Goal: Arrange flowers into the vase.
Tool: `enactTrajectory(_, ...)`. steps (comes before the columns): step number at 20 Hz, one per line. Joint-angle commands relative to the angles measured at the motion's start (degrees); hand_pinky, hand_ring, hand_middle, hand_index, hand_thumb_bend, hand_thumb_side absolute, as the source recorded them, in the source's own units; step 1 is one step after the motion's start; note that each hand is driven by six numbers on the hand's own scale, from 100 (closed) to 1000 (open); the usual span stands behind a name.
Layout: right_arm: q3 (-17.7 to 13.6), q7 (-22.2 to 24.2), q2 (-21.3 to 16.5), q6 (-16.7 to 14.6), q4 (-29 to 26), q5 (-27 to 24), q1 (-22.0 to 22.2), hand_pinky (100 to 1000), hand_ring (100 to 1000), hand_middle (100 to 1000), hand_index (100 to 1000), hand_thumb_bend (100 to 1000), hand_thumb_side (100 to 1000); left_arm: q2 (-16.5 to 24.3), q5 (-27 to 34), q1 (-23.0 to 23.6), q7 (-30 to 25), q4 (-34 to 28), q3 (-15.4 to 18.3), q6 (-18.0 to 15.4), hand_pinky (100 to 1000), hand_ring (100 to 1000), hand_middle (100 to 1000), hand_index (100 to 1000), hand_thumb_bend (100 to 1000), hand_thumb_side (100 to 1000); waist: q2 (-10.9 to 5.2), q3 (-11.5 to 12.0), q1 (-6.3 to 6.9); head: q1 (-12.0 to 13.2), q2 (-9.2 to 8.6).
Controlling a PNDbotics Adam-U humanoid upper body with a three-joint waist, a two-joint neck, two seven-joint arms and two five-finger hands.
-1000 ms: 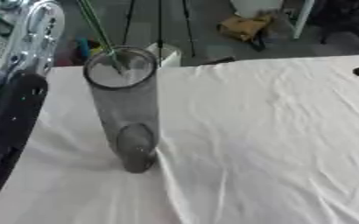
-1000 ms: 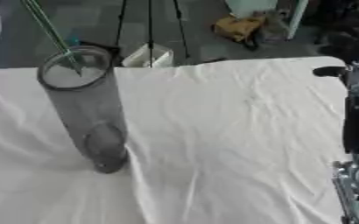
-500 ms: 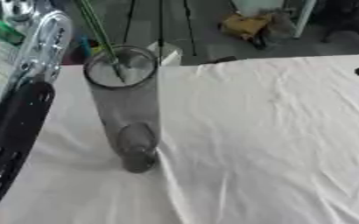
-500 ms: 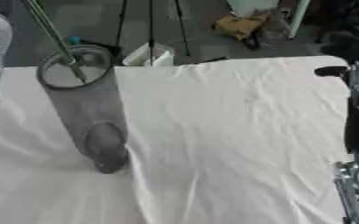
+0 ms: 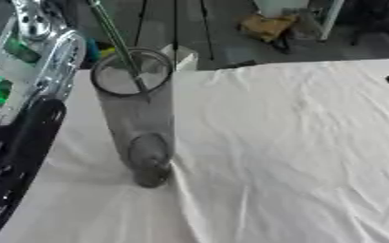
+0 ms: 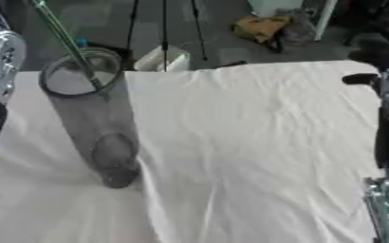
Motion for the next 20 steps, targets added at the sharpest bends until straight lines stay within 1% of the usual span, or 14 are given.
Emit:
enactTrajectory(1, -0.49, -0.21, -0.39, -0.11, -1.10, -0.33, -0.76, 592, 765, 622, 766, 100, 1000, 0.16, -0.63, -0.74, -1.13, 0.18, -0.30, -0.85, 100, 100, 100, 136, 100, 916, -0.23, 0.07, -0.33, -0.05, -0.59)
enactTrajectory(3, -0.50, -0.22, -0.39, -0.16, -1.10, -0.36, -0.78, 592, 765, 621, 766, 100, 1000, 0.39, -2.00, -0.63, -2.09, 0.57, -0.56, -1.38, 100, 100, 100, 150, 100, 920, -0.24, 0.12, -0.36, -0.07, -0.52)
enactTrajectory(8, -0.50, -0.22, -0.38, -0.17, -1.10, -0.33, -0.82, 592, 764, 620, 765, 100, 1000, 0.95, -9.37, -0.15, -4.60, 1.92, -1.08, -2.76, 100, 100, 100, 161, 100, 908, -0.36, 0.27, -0.43, -0.12, -0.19)
enactTrajectory(15, -0.62, -0.35, -0.35, -0.12, -1.10, -0.24, -0.66, 592, 764, 620, 765, 100, 1000, 2.02, -19.56, 0.69, -6.93, 4.06, -1.29, -2.06, 100, 100, 100, 176, 100, 896, -0.66, 0.51, -0.48, -0.27, 0.34)
enactTrajectory(16, -0.64, -0.37, -0.35, -0.11, -1.10, -0.23, -0.64, 592, 764, 620, 765, 100, 1000, 2.21, -20.77, 0.79, -7.39, 4.19, -1.31, -1.91, 100, 100, 106, 192, 100, 900, -0.69, 0.55, -0.48, -0.26, 0.38)
enactTrajectory(17, -0.66, -0.39, -0.36, -0.10, -1.10, -0.22, -0.61, 592, 764, 620, 765, 100, 1000, 2.49, -22.15, 0.91, -7.94, 4.29, -1.39, -1.83, 100, 100, 135, 213, 100, 898, -0.73, 0.59, -0.48, -0.25, 0.41)
enactTrajectory(18, -0.69, -0.43, -0.35, -0.09, -1.10, -0.22, -0.59, 592, 764, 620, 765, 100, 1000, 2.79, -23.71, 1.05, -8.52, 4.37, -1.48, -1.79, 100, 103, 138, 216, 100, 897, -0.77, 0.64, -0.49, -0.27, 0.43)
enactTrajectory(20, -0.72, -0.46, -0.34, -0.07, -1.10, -0.20, -0.53, 592, 764, 621, 765, 100, 1000, 3.24, -26.54, 1.34, -9.71, 4.51, -1.59, -1.70, 100, 157, 192, 261, 100, 899, -0.82, 0.76, -0.51, -0.34, 0.49)
